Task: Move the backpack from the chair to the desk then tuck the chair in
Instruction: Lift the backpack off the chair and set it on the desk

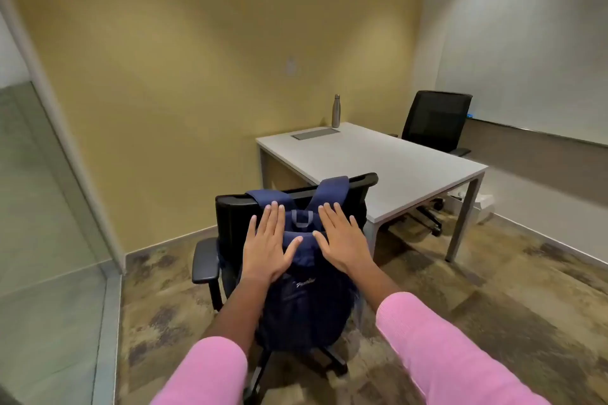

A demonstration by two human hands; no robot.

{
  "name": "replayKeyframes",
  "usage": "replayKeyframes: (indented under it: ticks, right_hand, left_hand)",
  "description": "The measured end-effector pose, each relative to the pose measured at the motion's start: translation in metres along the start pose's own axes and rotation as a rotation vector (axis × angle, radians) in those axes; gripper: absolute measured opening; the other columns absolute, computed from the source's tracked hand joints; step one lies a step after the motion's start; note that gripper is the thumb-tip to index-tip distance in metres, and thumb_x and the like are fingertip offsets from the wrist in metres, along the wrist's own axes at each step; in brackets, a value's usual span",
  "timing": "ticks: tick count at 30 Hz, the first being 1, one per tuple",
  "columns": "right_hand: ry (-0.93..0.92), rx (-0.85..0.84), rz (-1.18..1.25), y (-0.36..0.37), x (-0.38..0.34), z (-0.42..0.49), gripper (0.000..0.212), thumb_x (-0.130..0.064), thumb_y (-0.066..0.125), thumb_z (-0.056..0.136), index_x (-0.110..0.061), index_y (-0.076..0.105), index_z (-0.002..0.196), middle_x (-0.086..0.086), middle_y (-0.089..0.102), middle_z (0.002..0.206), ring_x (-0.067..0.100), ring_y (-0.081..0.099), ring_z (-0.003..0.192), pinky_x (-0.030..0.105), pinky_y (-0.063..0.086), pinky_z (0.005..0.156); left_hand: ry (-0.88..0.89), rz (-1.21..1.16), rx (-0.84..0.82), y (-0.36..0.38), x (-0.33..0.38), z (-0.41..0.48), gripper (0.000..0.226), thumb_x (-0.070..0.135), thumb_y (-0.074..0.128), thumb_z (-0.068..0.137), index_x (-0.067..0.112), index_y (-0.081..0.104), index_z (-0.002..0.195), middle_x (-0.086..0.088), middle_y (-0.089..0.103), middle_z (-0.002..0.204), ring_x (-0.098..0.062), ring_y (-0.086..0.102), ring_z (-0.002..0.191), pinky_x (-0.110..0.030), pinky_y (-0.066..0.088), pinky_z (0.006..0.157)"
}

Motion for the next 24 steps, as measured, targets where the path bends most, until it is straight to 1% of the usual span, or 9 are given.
replayKeyframes:
  ticks: [6, 11, 16, 18, 20, 22, 23, 24]
  right_hand:
    - [0.000, -0.160, 0.038, 0.030, 0.003, -0.013, 0.057, -0.038, 0.027, 0.097, -0.014, 0.011, 0.147, 0.005, 0.011, 0.159, 0.020, 0.003, 0.147, 0.044, 0.006, 0.118]
    - [-0.001, -0.166, 0.083, 0.038, 0.007, -0.014, 0.058, -0.037, 0.029, 0.097, -0.015, 0.011, 0.147, 0.005, 0.012, 0.159, 0.019, 0.006, 0.146, 0.044, 0.009, 0.118]
    - [0.002, -0.145, 0.137, 0.043, 0.008, -0.011, 0.057, -0.038, 0.030, 0.097, -0.015, 0.013, 0.147, 0.004, 0.014, 0.158, 0.018, 0.008, 0.146, 0.043, 0.011, 0.118]
    - [-0.006, -0.115, 0.142, 0.043, 0.010, -0.010, 0.056, -0.038, 0.029, 0.097, -0.016, 0.015, 0.146, 0.003, 0.016, 0.158, 0.017, 0.010, 0.146, 0.041, 0.012, 0.118]
    - [-0.031, -0.063, 0.131, 0.039, 0.011, -0.009, 0.054, -0.037, 0.029, 0.097, -0.016, 0.019, 0.146, 0.003, 0.021, 0.157, 0.015, 0.013, 0.145, 0.038, 0.014, 0.118]
    - [-0.068, 0.018, 0.110, 0.031, 0.012, -0.007, 0.051, -0.035, 0.031, 0.097, -0.015, 0.026, 0.144, 0.003, 0.028, 0.154, 0.015, 0.019, 0.144, 0.034, 0.017, 0.117]
    - [-0.085, 0.071, 0.105, 0.025, 0.013, -0.005, 0.049, -0.033, 0.032, 0.097, -0.013, 0.030, 0.142, 0.005, 0.033, 0.152, 0.016, 0.023, 0.143, 0.033, 0.019, 0.116]
    - [-0.094, 0.126, 0.103, 0.019, 0.015, -0.003, 0.048, -0.031, 0.034, 0.097, -0.012, 0.034, 0.141, 0.007, 0.037, 0.150, 0.018, 0.027, 0.142, 0.033, 0.022, 0.116]
  left_hand:
    - [-0.018, 0.019, -0.154, 0.030, 0.002, -0.010, 0.067, 0.051, 0.018, 0.094, 0.012, -0.005, 0.143, -0.007, -0.003, 0.157, -0.018, -0.008, 0.144, -0.039, -0.006, 0.117]
    - [-0.013, -0.001, -0.193, 0.044, -0.001, -0.014, 0.065, 0.051, 0.018, 0.094, 0.014, -0.002, 0.144, -0.005, 0.000, 0.157, -0.018, -0.006, 0.144, -0.039, -0.005, 0.117]
    - [0.026, -0.027, -0.131, 0.047, -0.004, -0.008, 0.065, 0.050, 0.020, 0.094, 0.014, -0.001, 0.144, -0.006, 0.001, 0.157, -0.018, -0.004, 0.144, -0.037, -0.005, 0.117]
    - [0.061, -0.030, -0.089, 0.047, -0.003, -0.007, 0.066, 0.051, 0.021, 0.093, 0.014, -0.002, 0.144, -0.006, 0.001, 0.157, -0.017, -0.007, 0.143, -0.036, -0.007, 0.116]
    - [0.102, -0.047, -0.021, 0.043, -0.001, -0.003, 0.066, 0.051, 0.024, 0.093, 0.015, 0.000, 0.143, -0.005, 0.002, 0.156, -0.016, -0.014, 0.140, -0.032, -0.014, 0.114]
    - [0.142, -0.074, 0.051, 0.036, 0.003, 0.002, 0.066, 0.051, 0.025, 0.093, 0.014, 0.005, 0.143, -0.006, 0.005, 0.155, -0.020, -0.013, 0.137, -0.028, -0.019, 0.112]
    - [0.158, -0.081, 0.082, 0.031, 0.006, 0.007, 0.066, 0.052, 0.022, 0.092, 0.013, 0.008, 0.143, -0.006, 0.006, 0.154, -0.023, -0.011, 0.138, -0.028, -0.019, 0.112]
    - [0.173, -0.082, 0.112, 0.027, 0.009, 0.012, 0.067, 0.053, 0.018, 0.090, 0.012, 0.011, 0.143, -0.006, 0.007, 0.153, -0.024, -0.007, 0.138, -0.029, -0.014, 0.114]
Point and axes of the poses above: each hand's wrist, its own z-axis towards the middle knuckle, its own y-axis out of the palm, x = y × z, the point moved 8 cm from there along z, towards the middle knuckle
